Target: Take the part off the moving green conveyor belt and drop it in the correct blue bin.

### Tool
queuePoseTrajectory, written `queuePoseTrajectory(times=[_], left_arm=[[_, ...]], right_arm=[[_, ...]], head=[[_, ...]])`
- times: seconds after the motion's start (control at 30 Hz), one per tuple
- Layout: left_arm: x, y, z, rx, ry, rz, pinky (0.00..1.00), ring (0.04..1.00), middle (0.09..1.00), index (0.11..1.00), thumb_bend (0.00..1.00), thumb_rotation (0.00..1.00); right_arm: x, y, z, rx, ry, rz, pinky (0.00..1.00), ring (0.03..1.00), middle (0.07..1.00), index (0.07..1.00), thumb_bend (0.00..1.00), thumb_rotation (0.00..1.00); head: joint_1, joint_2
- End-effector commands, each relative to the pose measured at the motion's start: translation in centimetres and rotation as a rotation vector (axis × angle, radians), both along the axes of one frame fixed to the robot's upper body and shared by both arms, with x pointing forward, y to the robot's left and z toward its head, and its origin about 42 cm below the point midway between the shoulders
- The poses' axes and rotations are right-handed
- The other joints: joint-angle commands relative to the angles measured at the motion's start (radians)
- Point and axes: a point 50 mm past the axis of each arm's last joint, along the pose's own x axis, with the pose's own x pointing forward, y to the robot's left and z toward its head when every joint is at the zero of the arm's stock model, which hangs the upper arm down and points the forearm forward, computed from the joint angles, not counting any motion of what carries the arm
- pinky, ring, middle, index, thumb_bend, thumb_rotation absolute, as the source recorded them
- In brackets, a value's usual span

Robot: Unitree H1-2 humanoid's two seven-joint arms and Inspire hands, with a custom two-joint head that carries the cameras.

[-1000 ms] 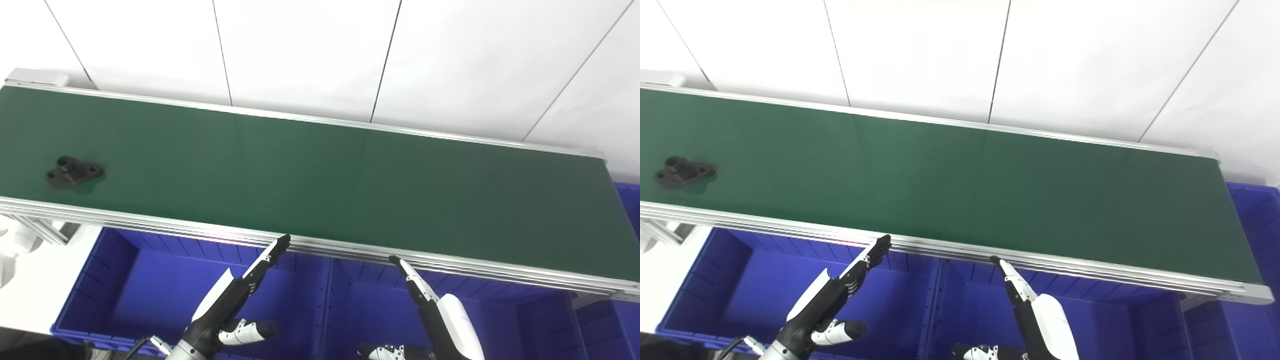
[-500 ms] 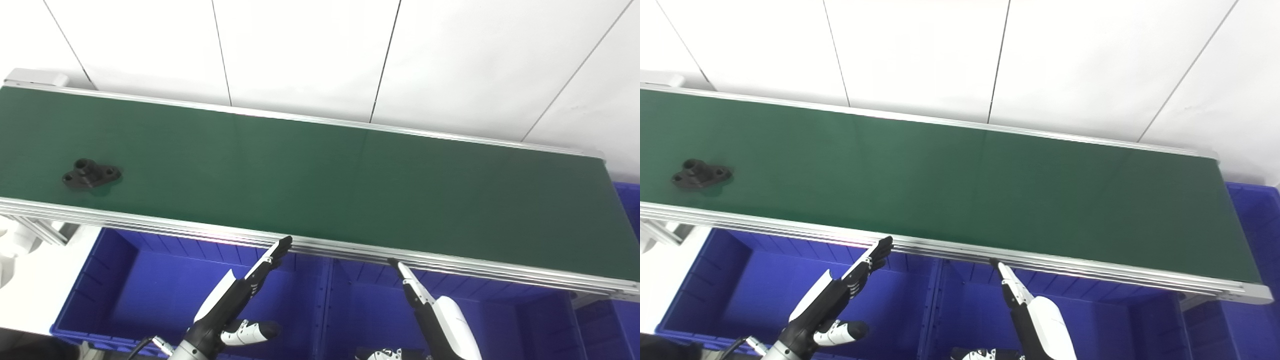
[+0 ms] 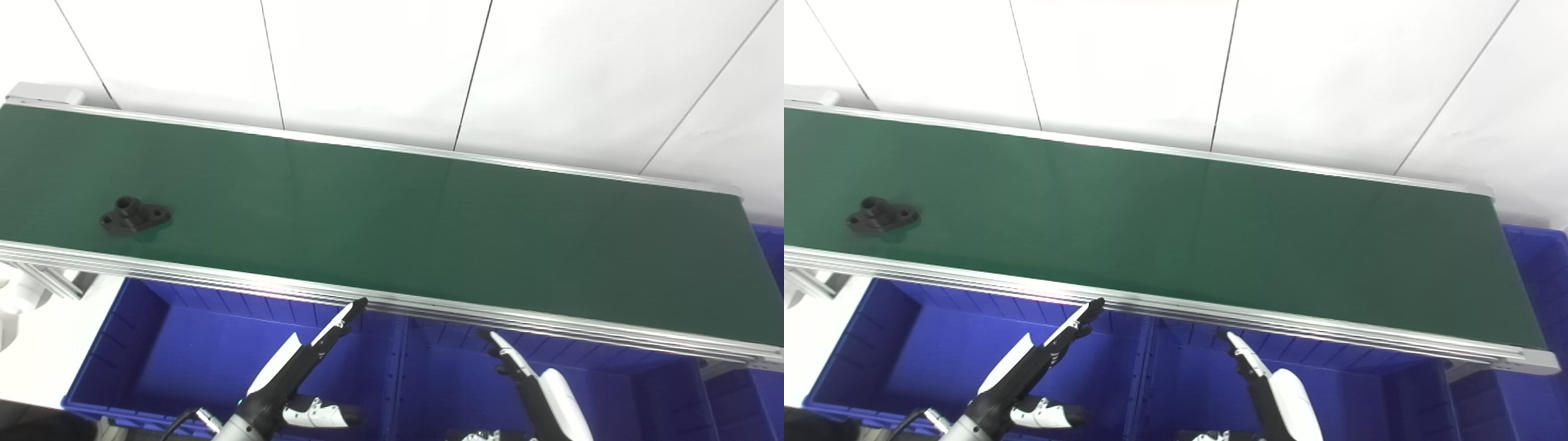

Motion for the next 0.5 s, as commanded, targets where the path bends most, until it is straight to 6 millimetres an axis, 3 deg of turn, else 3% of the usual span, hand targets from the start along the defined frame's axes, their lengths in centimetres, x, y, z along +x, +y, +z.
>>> queuePoseTrajectory(times=[0.0,0.2,0.47], left_arm=[[0.3,-0.3,0.7,0.011,-0.037,0.005,0.96,1.000,1.000,1.000,0.75,0.70],[0.4,-0.9,0.4,-0.001,-0.026,0.005,0.94,1.000,1.000,1.000,0.76,0.72],[0.4,-1.4,0.1,0.007,-0.025,0.010,0.97,1.000,1.000,1.000,0.76,0.74]], right_arm=[[0.1,0.3,0.8,0.091,-0.021,-0.007,0.79,0.887,0.940,0.955,0.79,0.30],[0.1,0.3,0.1,0.130,0.002,0.000,0.81,0.916,0.958,0.995,0.76,0.54],[0.2,0.2,-0.3,0.124,-0.010,0.010,0.80,0.912,0.955,0.994,0.73,0.63]], head=[[0.003,-0.004],[0.043,-0.029],[0.099,-0.059]])
